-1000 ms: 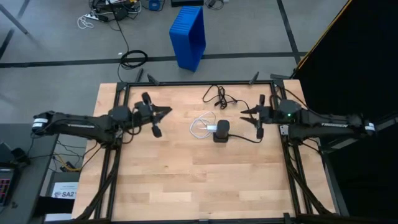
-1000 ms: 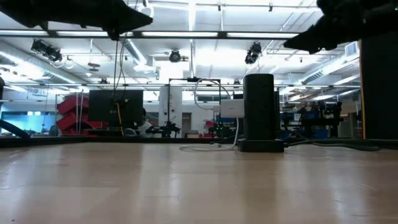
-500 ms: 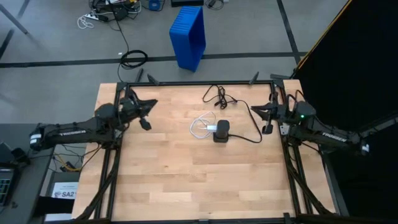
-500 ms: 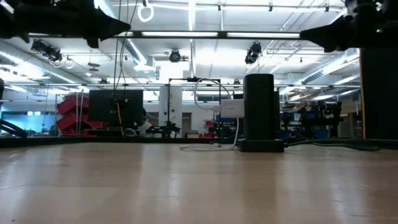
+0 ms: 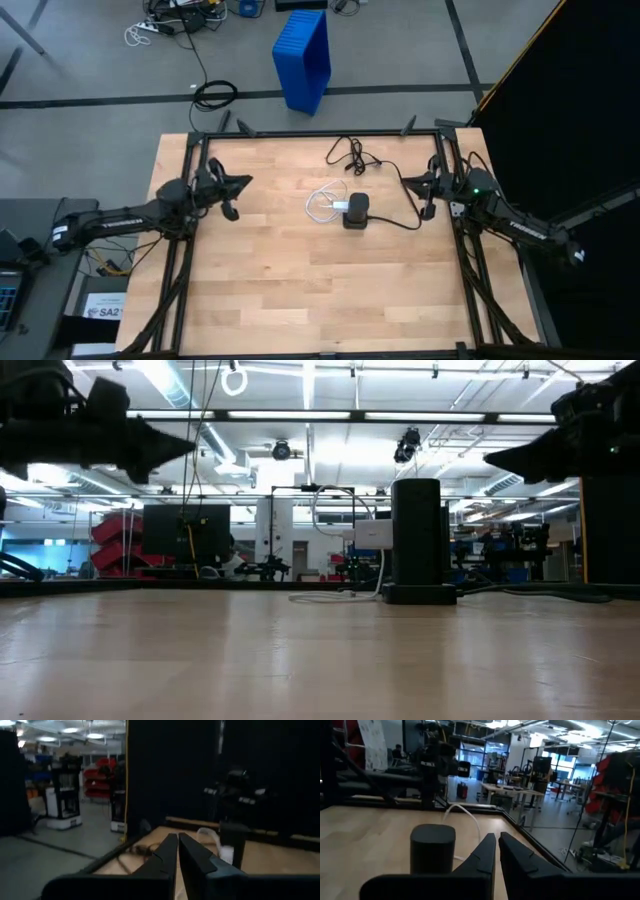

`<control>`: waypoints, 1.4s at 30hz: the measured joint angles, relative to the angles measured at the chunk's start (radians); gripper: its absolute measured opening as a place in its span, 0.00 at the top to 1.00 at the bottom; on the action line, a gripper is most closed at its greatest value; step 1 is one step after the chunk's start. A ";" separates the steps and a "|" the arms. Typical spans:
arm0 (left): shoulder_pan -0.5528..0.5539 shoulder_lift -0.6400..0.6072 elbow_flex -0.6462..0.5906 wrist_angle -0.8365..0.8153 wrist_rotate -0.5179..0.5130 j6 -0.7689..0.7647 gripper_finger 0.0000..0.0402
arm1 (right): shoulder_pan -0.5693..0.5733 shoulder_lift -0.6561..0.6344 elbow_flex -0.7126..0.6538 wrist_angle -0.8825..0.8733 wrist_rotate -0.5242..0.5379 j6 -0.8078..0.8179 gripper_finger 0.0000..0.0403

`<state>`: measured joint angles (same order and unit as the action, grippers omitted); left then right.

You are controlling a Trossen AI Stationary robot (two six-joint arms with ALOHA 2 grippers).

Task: Insert USB
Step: Return to Home Position

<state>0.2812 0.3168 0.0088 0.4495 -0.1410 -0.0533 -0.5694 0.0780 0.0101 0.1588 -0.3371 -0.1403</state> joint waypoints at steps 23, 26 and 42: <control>0.016 0.004 -0.001 -0.027 -0.005 0.101 1.00 | -0.020 0.001 -0.001 -0.022 0.118 0.241 0.97; 0.016 0.004 -0.001 -0.027 -0.005 0.101 1.00 | -0.020 0.000 -0.001 -0.010 0.116 0.238 0.97; 0.016 0.003 -0.001 -0.026 -0.005 0.101 1.00 | -0.020 0.000 -0.002 -0.010 0.116 0.207 0.94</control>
<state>0.2970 0.3202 0.0078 0.4232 -0.1459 0.0479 -0.5896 0.0784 0.0086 0.1486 -0.2207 0.0669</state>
